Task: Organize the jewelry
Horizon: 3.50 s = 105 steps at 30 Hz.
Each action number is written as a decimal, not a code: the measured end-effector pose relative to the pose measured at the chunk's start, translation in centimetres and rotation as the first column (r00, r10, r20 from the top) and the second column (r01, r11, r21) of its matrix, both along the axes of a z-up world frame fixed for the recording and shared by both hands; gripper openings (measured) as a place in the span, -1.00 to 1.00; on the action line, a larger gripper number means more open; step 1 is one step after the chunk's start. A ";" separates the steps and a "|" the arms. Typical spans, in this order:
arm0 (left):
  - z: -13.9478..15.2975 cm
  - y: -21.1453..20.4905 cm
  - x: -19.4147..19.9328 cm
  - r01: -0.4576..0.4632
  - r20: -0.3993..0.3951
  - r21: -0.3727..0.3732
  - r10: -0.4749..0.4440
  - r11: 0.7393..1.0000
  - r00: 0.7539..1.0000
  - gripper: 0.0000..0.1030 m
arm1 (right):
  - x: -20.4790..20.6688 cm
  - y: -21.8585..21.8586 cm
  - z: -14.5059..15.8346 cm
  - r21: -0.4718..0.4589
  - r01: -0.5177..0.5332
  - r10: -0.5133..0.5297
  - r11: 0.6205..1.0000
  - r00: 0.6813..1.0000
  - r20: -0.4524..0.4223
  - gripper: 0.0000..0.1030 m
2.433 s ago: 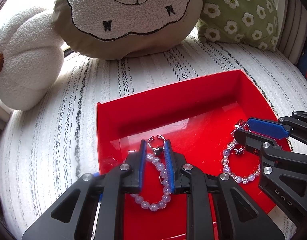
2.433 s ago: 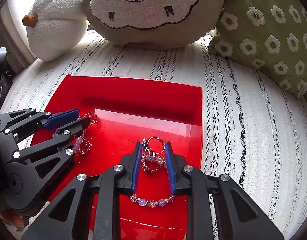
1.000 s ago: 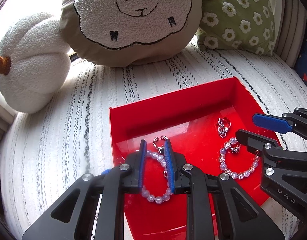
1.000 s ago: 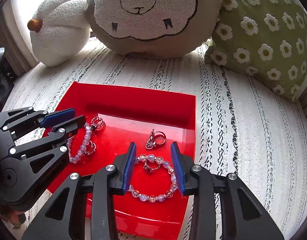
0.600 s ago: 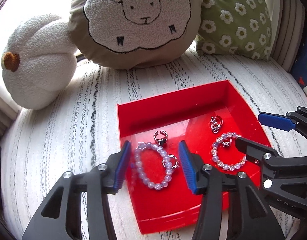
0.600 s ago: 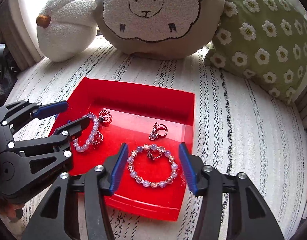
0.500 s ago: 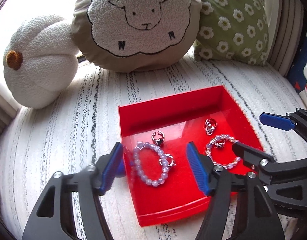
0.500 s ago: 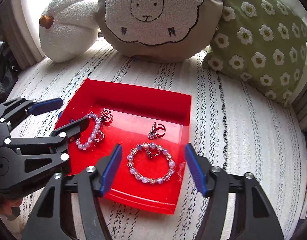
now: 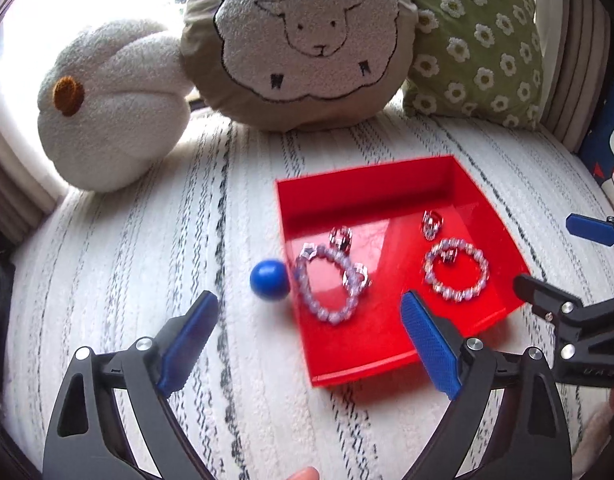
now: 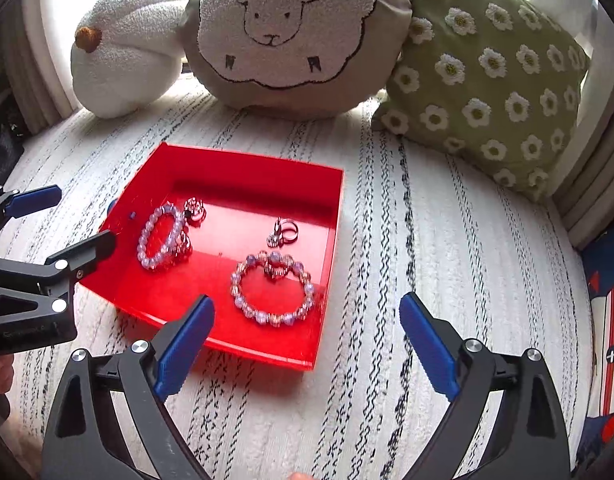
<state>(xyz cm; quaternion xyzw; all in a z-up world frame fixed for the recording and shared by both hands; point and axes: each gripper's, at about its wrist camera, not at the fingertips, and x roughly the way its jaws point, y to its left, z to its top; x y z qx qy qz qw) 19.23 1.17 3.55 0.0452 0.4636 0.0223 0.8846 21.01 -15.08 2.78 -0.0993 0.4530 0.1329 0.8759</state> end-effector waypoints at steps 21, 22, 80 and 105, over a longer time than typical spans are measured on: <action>-1.8 -0.6 -1.6 0.031 -0.016 0.011 -0.031 0.999 0.999 0.73 | -3.3 0.0 -2.2 0.007 -0.027 0.026 1.000 0.999 0.030 0.78; -1.9 -0.7 -1.6 0.032 -0.019 0.014 -0.031 0.999 0.999 0.73 | -3.3 0.0 -2.2 0.009 -0.026 0.026 1.000 0.999 0.027 0.78; -2.5 -1.2 -1.4 0.055 -0.048 0.031 -0.053 0.998 0.997 0.73 | -3.4 0.2 -2.5 0.019 -0.045 0.044 0.999 0.999 0.011 0.78; -2.7 -1.0 -1.4 0.053 -0.054 0.017 -0.052 0.998 0.997 0.73 | -3.3 0.1 -2.5 0.019 -0.045 0.045 0.999 0.999 0.012 0.78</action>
